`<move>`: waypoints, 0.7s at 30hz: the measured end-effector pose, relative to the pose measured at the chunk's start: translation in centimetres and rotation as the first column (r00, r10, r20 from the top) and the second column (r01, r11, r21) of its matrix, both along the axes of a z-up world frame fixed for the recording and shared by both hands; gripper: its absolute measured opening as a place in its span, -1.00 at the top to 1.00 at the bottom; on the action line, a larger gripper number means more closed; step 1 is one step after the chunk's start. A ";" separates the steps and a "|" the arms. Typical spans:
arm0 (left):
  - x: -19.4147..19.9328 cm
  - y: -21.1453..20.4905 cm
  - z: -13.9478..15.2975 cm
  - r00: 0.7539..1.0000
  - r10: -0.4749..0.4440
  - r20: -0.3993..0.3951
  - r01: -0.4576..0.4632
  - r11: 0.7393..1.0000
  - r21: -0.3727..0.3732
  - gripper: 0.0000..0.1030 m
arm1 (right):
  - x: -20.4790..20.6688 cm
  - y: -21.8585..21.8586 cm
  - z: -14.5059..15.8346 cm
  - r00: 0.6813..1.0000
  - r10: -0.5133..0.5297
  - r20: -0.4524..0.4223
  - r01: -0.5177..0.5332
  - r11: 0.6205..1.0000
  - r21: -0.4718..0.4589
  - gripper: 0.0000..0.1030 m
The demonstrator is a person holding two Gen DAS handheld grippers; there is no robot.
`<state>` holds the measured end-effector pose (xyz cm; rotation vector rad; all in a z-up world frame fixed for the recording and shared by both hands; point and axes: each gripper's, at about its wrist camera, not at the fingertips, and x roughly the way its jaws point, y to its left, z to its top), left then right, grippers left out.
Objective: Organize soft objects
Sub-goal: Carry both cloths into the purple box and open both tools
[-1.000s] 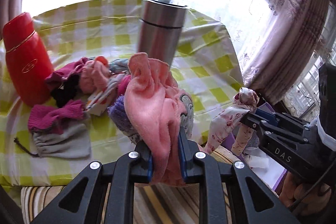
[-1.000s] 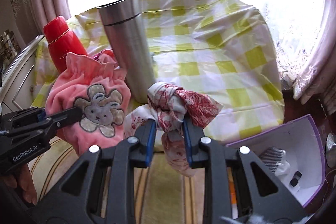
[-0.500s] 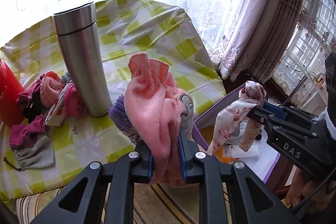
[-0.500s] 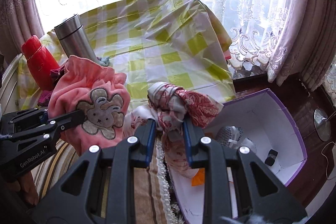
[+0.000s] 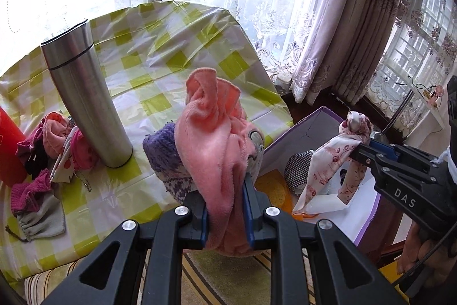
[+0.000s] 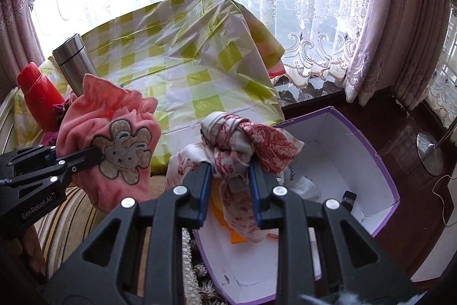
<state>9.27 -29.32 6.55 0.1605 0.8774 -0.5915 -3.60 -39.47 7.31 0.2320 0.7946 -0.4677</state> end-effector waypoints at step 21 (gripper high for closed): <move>-2.8 -5.0 0.1 0.963 -0.236 -0.129 0.203 0.952 -0.230 -0.15 | -6.3 -7.0 0.1 0.948 -0.309 -0.075 0.296 0.943 -0.151 -0.39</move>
